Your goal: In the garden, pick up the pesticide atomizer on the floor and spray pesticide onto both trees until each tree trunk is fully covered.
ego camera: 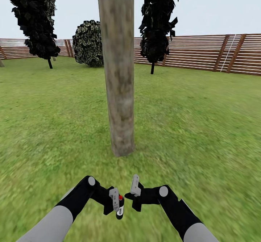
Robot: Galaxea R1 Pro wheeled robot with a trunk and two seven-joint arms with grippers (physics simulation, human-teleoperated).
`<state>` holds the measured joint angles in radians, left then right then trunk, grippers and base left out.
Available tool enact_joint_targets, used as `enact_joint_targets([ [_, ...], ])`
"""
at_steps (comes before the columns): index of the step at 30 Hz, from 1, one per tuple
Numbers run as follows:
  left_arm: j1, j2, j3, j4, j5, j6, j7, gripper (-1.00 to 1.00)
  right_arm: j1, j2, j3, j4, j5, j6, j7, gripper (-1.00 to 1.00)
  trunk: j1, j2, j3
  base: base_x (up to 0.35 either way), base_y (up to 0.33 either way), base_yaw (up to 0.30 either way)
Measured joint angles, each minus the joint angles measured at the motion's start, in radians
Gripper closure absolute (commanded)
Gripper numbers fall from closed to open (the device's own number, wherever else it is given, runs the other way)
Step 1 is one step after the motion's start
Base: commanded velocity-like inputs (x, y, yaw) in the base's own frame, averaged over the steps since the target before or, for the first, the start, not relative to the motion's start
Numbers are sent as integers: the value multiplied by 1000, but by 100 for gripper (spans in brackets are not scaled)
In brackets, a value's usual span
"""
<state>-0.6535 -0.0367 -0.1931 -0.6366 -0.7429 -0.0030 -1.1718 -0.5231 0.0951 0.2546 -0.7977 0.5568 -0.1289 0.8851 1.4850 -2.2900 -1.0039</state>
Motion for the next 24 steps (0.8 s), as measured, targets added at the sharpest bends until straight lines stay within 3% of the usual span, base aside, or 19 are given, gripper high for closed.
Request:
enact_joint_targets([
  [24, 0, -13, 1, 4, 2, 0, 0, 100, 0, 0, 0, 0, 0, 0, 0, 100, 0, 0, 0, 0, 0, 0],
])
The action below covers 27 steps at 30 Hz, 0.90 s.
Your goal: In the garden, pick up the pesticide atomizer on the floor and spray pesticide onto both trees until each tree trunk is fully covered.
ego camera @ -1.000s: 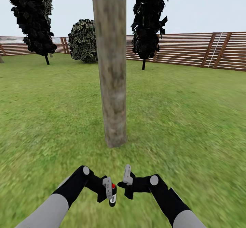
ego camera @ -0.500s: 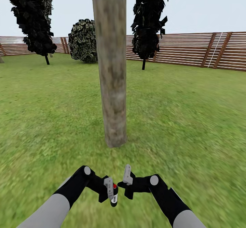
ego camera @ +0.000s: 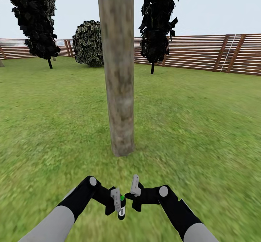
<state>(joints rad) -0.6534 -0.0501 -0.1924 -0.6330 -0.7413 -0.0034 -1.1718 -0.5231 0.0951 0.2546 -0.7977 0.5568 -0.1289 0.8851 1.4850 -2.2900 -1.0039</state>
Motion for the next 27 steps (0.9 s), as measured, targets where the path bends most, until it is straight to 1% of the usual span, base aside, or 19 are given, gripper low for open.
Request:
enact_joint_targets([
  [2, 0, 1, 0, 3, -2, -2, 0, 100, 0, 0, 0, 0, 0, 0, 0, 100, 0, 0, 0, 0, 0, 0],
  [6, 0, 15, 1, 10, -10, -3, 2, 100, 0, 0, 0, 0, 0, 0, 0, 100, 0, 0, 0, 0, 0, 0],
  [8, 0, 32, 1, 11, -13, -2, 4, 100, 0, 0, 0, -1, 0, 0, 0, 100, 0, 0, 0, 0, 0, 0],
  [13, 3, 89, -1, 13, -15, -2, 5, 100, 0, 0, 0, 0, 0, 0, 0, 100, 0, 0, 0, 0, 0, 0],
  [16, 7, 141, -1, 13, -15, -3, 5, 100, 0, -1, 0, 0, 0, 0, 0, 100, 0, 0, 0, 0, 0, 0],
  [20, 14, 226, 2, 14, -15, -4, 5, 100, 0, -5, 0, 1, 0, -1, 0, 100, 0, 0, 0, 0, 0, 0],
  [21, 16, 255, 3, 14, -15, -5, 7, 100, 0, -6, 0, 2, 0, -1, 0, 100, 0, 0, 0, 0, 0, 0],
  [22, 17, 275, 5, 14, -15, -5, 9, 100, 0, -7, 0, 2, 0, -1, 0, 100, 0, 0, 0, 0, 0, 0],
  [23, 17, 286, 5, 13, -14, -5, 10, 100, 0, -7, 0, 3, 0, -1, 0, 100, 0, 0, 0, 0, 0, 0],
  [24, 17, 313, 8, 14, -15, -5, 11, 100, 1, -8, -1, 3, 0, -1, 0, -100, 0, 0, 0, 0, 0, 0],
  [25, 18, 334, 9, 14, -12, -5, 12, 100, 0, -9, -1, 3, 0, -1, 0, -100, 0, 0, 0, 0, 0, 0],
  [26, 18, 344, 10, 13, -9, -5, 13, 100, 0, -9, -1, 3, 0, -1, 0, -100, 0, 0, 0, 0, 0, 0],
  [27, 18, 369, 18, 14, -2, -4, 19, 100, 0, -11, -1, 4, 0, -2, -1, -100, 0, 0, 0, 0, 0, 0],
])
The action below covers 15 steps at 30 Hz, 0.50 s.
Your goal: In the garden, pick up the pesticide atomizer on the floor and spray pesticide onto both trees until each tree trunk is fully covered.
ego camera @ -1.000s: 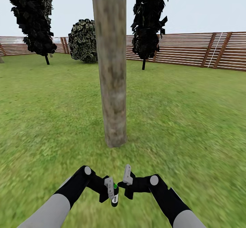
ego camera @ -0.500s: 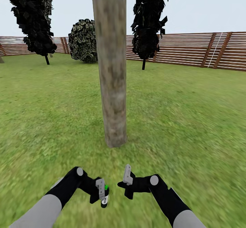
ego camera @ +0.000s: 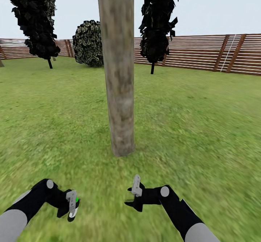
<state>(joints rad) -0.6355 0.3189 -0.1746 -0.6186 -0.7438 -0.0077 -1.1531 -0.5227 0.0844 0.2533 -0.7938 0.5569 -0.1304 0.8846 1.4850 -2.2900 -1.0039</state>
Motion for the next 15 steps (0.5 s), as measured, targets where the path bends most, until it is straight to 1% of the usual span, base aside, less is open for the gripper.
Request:
enact_joint_targets([
  [1, 0, 8, 15, 0, 9, 0, 9, 100, 0, -1, -1, 0, 0, 0, 0, -100, 0, 0, 0, 0, 0, 0],
  [2, 0, 11, 39, 2, 18, 0, 24, 100, 0, -4, -1, 0, 0, 0, -1, -100, 0, 0, 0, 0, 0, 0],
  [3, 0, -6, 164, 47, 58, 1, 150, 100, 1, -25, -7, 2, 1, -1, -25, -100, 0, 0, 0, 0, 0, 0],
  [4, 1, -14, 194, 65, 72, 0, 191, 100, 1, -42, -7, 3, 1, -1, -47, -100, 0, 0, 0, 0, 0, 0],
  [5, 1, -23, 232, 98, 103, 0, 257, 100, 1, -74, -11, 15, -1, -1, -104, -100, 0, 0, 0, 0, 0, 0],
  [6, 1, -30, 293, 167, 168, -1, 373, 100, 3, -109, -27, 65, -4, -3, -223, -100, 0, 0, 0, 0, 0, 0],
  [7, 1, -33, 319, 198, 209, -5, 428, 100, 3, -119, -43, 104, -6, -4, -283, -100, 0, 0, 0, 0, 0, 0],
  [8, 1, -34, 341, 223, 251, -11, 478, 100, 4, -124, -65, 149, -7, -5, -340, -100, 0, 0, 0, 0, 0, 0],
  [9, 1, -35, 366, 262, 329, -42, 562, 100, 4, -128, -119, 230, -7, -20, -438, -100, 0, 0, 0, 0, 0, 0],
  [10, 1, -36, 371, 274, 353, -56, 589, 100, 4, -129, -138, 259, -9, -29, -468, -100, 0, 0, 0, 0, 0, 0],
  [12, 0, -36, 385, 308, 427, -111, 681, 100, 4, -131, -211, 347, -9, -83, -558, -100, 0, 0, 0, 0, 0, 0],
  [13, 0, -38, 388, 319, 454, -136, 725, 100, 4, -131, -248, 387, -9, -120, -596, -100, 0, 0, 0, 0, 0, 0],
  [14, 1, -46, 390, 328, 481, -158, 783, 100, 4, -132, -296, 434, -9, -168, -649, -100, 0, 0, 0, 0, 0, 0],
  [15, 1, -52, 390, 332, 487, -164, 804, 100, 4, -133, -315, 450, -9, -183, -674, -100, 0, 0, 0, 0, 0, 0],
])
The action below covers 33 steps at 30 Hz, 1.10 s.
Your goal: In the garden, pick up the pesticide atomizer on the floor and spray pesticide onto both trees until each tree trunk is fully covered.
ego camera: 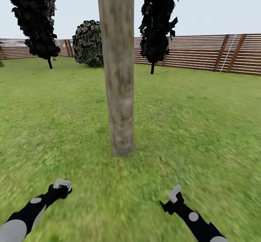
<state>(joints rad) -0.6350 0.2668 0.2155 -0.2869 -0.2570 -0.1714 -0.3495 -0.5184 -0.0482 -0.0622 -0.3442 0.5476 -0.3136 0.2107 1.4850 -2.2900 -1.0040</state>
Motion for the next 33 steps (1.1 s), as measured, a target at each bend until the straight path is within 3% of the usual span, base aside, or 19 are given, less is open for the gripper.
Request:
enact_joint_targets([
  [1, 0, -24, -1, 9, 14, -11, 65, 100, 1, 0, -60, 36, 0, -32, -90, -100, 0, 0, 0, 0, 0, 0],
  [5, 0, -100, 0, 17, 21, -16, 217, 100, 2, 3, -174, 62, -4, -93, -286, -100, 0, 0, 0, 0, 0, 0],
  [8, 1, -137, 1, 23, 22, -17, 269, 100, 4, 7, -219, 66, -4, -167, -342, -100, 0, 0, 0, 0, 0, 0],
  [12, 1, -167, 2, 33, 24, -13, 288, 100, 4, 9, -237, 67, -4, -203, -359, -100, 0, 0, 0, 0, 0, 0],
  [22, 2, -166, 3, 46, 25, -6, 262, 100, 4, 10, -241, 67, -4, -207, -363, -100, 0, 0, 0, 0, 0, 0],
  [25, 1, -168, -2, 43, 22, 45, 234, 100, 3, 13, -242, 67, -9, -207, -396, -100, 0, 0, 0, 0, 0, 0],
  [29, -9, -173, 0, 14, 20, 234, 225, 100, 4, 17, -241, 69, -120, -207, -480, -100, 0, 0, 0, 0, 0, 0],
  [31, -13, -175, 1, -10, 21, 273, 222, 100, 4, 16, -239, 73, -172, -206, -485, -100, 0, 0, 0, 0, 0, 0],
  [33, -13, -186, 0, -44, 20, 291, 222, 100, 4, 16, -238, 98, -199, -206, -486, -100, 0, 0, 0, 0, 0, 0],
])
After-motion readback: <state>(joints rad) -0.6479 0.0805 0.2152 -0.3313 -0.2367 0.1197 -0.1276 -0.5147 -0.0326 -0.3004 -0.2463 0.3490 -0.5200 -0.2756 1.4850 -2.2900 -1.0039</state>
